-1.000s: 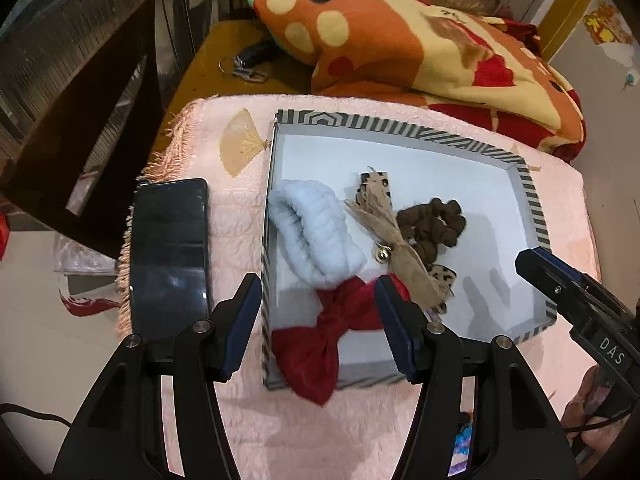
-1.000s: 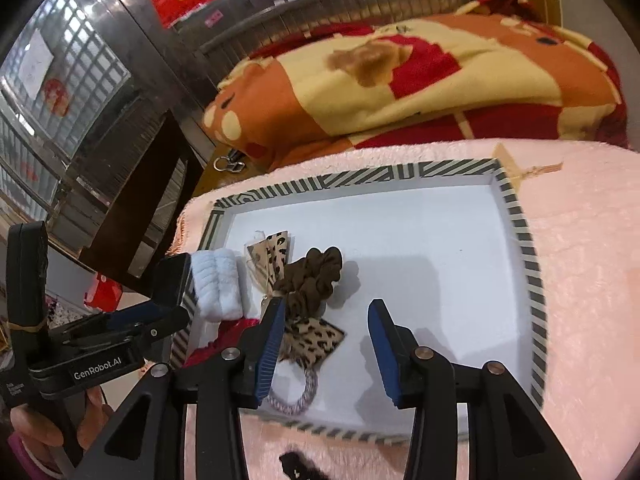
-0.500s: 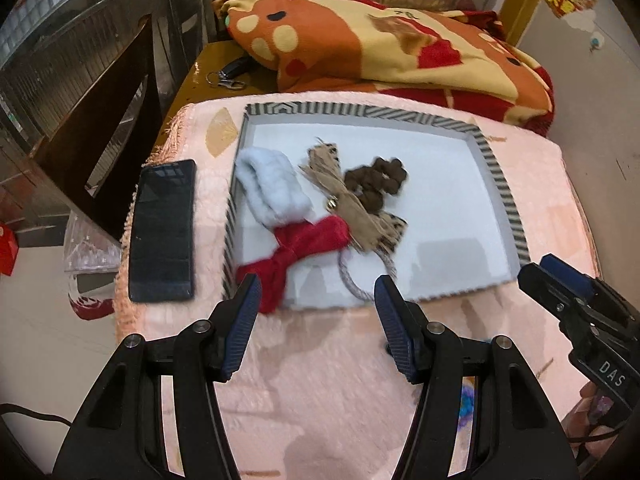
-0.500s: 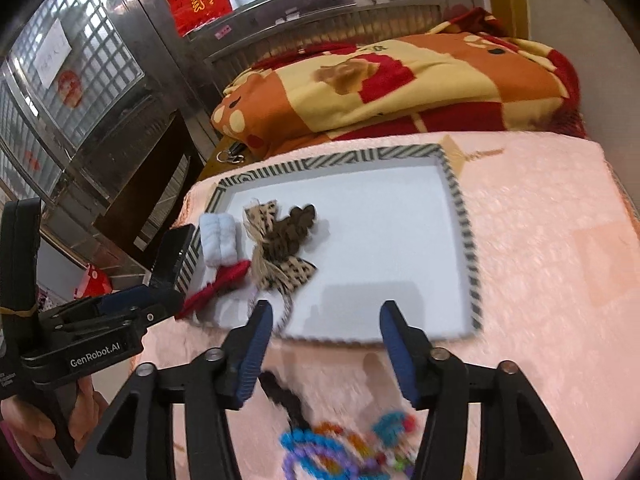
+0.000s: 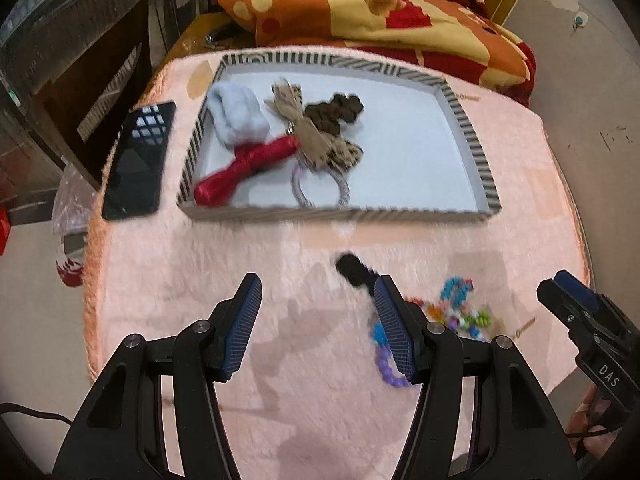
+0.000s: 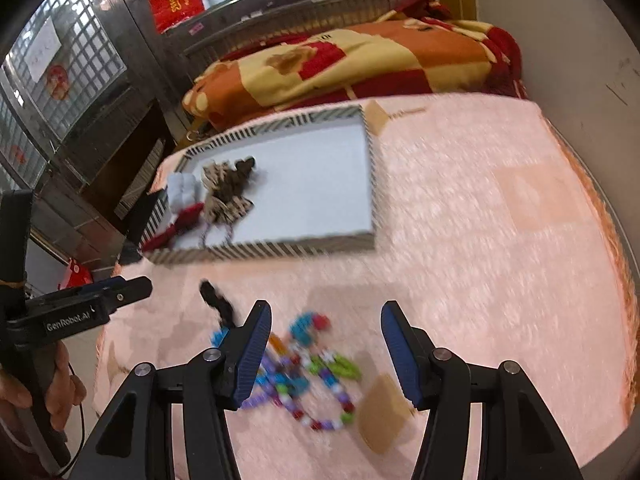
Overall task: Organize jewelry
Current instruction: 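Move both tools back over the pile of bead bracelets, then grasp the purple bead bracelet with the left tool while the right tool grasps a multicolour bead bracelet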
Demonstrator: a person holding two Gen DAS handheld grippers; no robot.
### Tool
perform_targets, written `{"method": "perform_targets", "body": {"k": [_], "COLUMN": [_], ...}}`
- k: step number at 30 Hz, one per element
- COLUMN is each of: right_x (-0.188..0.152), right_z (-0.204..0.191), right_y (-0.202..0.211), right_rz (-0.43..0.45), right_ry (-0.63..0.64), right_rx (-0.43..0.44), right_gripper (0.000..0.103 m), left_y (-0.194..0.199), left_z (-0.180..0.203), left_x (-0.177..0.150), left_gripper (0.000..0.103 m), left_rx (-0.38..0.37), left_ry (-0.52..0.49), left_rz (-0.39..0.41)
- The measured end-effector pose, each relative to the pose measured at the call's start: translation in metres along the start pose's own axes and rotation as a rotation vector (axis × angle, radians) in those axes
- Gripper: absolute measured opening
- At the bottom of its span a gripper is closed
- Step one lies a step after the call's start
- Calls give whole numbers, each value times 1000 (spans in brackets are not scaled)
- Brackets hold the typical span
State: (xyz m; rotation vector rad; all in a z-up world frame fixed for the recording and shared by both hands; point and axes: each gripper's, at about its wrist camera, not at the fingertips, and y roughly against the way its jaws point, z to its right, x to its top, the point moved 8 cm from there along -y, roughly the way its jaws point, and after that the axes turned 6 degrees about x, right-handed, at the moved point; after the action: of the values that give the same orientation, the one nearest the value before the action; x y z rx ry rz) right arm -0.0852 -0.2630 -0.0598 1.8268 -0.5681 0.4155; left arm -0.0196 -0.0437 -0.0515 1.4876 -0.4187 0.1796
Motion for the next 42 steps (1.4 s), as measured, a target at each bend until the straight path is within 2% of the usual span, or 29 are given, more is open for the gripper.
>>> {"method": "perform_targets", "body": {"k": [9,19,26,29,33,35,37,38,40,42], "right_x": [-38,-56,-64,-65,-63,-62,-63,-63,-64,-67], "right_z": [13,9,11,15,17,18,18,17,14,12], "right_y": [4,-1,-6,-8,-10,-13,-16,-18,-22,-28], "right_rz": [-38,-73,-101,-108,-112,-116,-124,-129,-141,-154], "right_ry": [3,15,17,9,5,7,7,8,15,30], "right_rx": [5,37,45,48,53,52,56,62,67,54], "right_gripper": [55,55,55,55,55,55,55,55,55,55], "left_y": [-5,-26,-50,-59,-63,-65,-65,-65,-66,-65], "left_z": [11,41,43,47,54,59,58,58,58,55], "left_x": [-32,-72,-79,-81,-79,-78,-76,-75,-73,-73], "left_gripper": [59,59,58,58,58,53,28,25,11,8], "left_rx": [-4,-33,3,-7,8,20,57,61,43,18], "left_ry": [0,-73,-62,-50,-72,-85,-99,-100,-86,-72], "left_rz": [-33,-84,-119,-139,-127,-116,-97,-97,-109,-119]}}
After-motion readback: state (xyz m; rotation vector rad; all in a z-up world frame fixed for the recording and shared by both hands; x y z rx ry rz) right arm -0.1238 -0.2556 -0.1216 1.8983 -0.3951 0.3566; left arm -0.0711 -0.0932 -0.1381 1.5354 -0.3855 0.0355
